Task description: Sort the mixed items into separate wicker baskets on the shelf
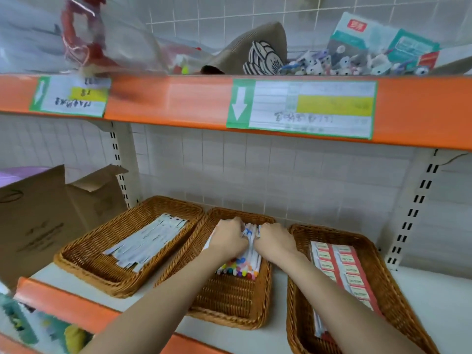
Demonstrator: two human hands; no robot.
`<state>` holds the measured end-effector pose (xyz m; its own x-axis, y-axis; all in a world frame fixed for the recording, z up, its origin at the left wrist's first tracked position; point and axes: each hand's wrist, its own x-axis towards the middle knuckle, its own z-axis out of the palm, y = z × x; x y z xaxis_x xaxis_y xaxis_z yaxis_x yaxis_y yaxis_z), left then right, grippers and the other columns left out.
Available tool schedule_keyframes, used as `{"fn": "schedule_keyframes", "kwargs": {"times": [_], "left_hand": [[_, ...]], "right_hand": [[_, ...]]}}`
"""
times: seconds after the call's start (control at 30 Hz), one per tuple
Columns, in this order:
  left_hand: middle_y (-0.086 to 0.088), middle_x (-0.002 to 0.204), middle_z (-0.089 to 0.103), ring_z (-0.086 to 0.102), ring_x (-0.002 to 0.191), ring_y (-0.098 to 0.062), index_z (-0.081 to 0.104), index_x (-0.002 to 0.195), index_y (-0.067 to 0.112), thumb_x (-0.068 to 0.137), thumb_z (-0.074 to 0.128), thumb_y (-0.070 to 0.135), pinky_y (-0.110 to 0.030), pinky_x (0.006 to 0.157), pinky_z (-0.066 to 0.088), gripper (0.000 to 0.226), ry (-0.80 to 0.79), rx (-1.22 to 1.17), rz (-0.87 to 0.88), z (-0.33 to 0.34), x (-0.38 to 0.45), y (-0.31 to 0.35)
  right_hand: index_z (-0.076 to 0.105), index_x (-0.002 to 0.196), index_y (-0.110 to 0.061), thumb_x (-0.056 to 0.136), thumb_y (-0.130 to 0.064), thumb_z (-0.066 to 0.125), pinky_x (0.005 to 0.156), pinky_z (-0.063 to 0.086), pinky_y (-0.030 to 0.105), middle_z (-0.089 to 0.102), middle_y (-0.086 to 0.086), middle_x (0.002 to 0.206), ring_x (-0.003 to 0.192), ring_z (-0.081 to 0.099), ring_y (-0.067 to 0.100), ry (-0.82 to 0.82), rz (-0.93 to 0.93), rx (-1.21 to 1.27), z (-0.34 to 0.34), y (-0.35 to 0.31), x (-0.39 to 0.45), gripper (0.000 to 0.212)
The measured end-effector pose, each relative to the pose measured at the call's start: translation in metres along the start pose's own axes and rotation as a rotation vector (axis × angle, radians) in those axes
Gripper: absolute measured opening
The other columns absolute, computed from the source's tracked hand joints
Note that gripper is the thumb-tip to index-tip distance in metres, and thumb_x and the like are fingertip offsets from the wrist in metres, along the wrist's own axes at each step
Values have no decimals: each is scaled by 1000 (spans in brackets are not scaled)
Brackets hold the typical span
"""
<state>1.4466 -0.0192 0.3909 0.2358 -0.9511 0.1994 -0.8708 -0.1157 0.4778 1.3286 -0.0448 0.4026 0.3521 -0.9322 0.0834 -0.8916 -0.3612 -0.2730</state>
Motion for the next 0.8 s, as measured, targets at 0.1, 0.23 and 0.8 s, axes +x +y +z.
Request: {"fn": "schedule_keyframes", "kwargs": {"times": [0.1, 0.23, 0.8], "left_hand": [[-11, 107, 65, 60, 98, -27, 58, 107, 6, 84, 55, 15, -33, 78, 50, 25, -29, 38, 22, 5, 9, -2], [-11, 110, 65, 60, 102, -27, 59, 107, 6, 89, 55, 21, -30, 78, 44, 24, -66, 85, 106, 11, 18, -7], [-24, 135, 44, 36, 131, -36, 52, 126, 1, 98, 40, 23, -39, 107, 30, 37, -242, 340, 467, -6, -20, -11]], "right_hand": [[58, 121, -9, 96, -23, 42, 79, 43, 30, 60, 11, 121, 111, 57, 29, 10, 24, -114, 2, -6, 6, 33], [61, 116, -14, 94, -28, 46, 76, 43, 29, 63, 8, 116, 107, 61, 26, 9, 27, -200, 8, -10, 6, 30], [30, 149, -12, 103, -32, 32, 110, 25, 37, 32, 8, 151, 138, 26, 24, -65, -13, -225, 4, -5, -67, 50]]}}
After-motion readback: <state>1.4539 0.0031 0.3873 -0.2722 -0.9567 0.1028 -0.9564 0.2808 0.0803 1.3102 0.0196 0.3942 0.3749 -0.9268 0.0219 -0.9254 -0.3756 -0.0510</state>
